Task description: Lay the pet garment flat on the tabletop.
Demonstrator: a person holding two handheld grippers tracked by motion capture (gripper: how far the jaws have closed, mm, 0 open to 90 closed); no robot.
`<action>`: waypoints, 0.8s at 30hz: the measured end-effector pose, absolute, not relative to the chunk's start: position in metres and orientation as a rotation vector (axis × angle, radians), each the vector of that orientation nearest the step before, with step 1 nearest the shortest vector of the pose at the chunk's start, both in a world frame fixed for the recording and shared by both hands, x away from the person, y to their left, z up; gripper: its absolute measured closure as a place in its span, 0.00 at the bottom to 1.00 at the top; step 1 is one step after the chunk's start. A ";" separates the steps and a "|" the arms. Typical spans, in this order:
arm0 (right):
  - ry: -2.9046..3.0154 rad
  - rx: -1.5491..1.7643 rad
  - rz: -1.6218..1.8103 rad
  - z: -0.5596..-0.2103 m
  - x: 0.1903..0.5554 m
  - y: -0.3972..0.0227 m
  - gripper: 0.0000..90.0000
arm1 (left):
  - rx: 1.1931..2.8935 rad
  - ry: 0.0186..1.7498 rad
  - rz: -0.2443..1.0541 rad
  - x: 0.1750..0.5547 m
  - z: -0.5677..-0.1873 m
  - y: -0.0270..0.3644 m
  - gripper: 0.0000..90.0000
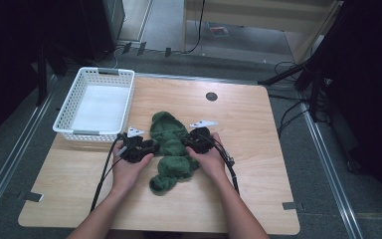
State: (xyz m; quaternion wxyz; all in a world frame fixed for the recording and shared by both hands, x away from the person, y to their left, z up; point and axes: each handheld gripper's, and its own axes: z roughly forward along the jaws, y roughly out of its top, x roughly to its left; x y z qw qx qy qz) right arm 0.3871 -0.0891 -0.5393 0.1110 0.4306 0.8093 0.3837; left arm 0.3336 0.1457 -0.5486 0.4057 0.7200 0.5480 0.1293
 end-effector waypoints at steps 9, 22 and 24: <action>2.394 1.271 1.054 -0.538 0.336 -0.102 0.98 | 1.923 1.234 0.225 0.316 -0.543 0.137 0.94; 2.220 1.326 1.352 -0.502 0.338 -0.140 0.64 | 1.820 1.276 0.241 0.327 -0.522 0.136 0.48; 2.241 1.365 1.335 -0.505 0.359 -0.136 0.59 | 1.855 1.312 0.257 0.341 -0.524 0.129 0.47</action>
